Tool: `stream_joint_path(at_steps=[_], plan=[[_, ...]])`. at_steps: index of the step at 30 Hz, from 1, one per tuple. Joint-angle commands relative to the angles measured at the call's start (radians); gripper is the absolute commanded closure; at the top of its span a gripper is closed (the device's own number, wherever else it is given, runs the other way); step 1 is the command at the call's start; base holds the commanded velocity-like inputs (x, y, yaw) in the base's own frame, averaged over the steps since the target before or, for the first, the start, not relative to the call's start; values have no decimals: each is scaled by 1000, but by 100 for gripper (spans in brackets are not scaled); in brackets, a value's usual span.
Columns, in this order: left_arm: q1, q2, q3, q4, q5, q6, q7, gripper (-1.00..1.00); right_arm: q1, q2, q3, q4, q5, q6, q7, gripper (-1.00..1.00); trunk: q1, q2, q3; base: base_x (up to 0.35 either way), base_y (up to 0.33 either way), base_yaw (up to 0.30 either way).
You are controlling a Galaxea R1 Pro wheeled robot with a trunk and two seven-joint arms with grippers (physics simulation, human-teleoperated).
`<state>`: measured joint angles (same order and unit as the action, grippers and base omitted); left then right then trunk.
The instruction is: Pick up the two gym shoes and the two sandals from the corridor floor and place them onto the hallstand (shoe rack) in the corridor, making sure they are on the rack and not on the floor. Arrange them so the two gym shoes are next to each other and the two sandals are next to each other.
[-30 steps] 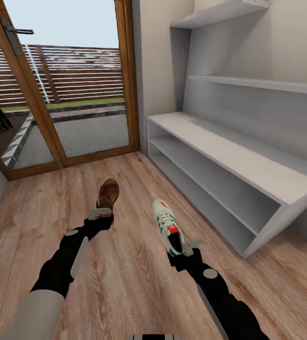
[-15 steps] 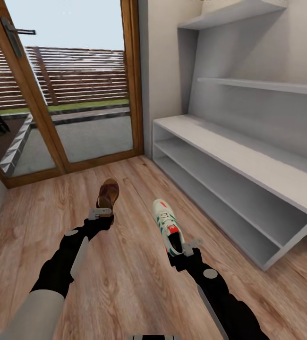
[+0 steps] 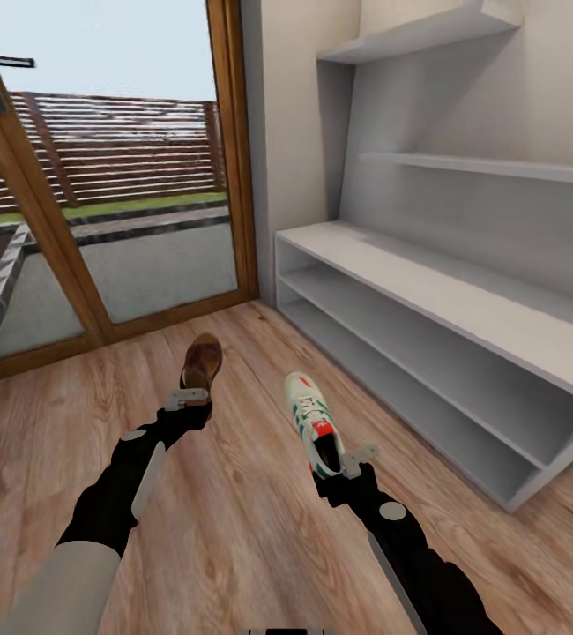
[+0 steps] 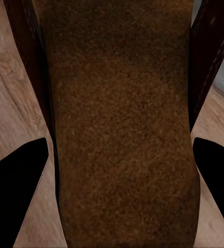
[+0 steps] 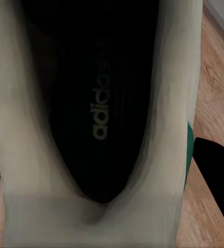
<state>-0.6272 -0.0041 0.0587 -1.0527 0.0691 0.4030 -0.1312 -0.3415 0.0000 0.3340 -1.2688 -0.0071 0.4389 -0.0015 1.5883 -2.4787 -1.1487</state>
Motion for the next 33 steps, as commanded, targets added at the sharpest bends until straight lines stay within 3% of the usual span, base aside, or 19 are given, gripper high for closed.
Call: stream_joint_path(at_steps=[1, 23, 33], plan=[[0, 0, 3, -1, 8, 7, -4, 100, -1, 0, 0, -2, -1, 6, 0, 100, 0, 0, 0, 232, 288, -175], [0, -1, 3, -1, 8, 7, -4, 100, -1, 0, 0, -1, -1, 6, 0, 100, 0, 0, 25, 244, 263, -174], [0, -1, 3, -1, 8, 7, -4, 100, -1, 0, 0, -1, -1, 6, 0, 100, 0, 0, 27, 247, 256, -31]])
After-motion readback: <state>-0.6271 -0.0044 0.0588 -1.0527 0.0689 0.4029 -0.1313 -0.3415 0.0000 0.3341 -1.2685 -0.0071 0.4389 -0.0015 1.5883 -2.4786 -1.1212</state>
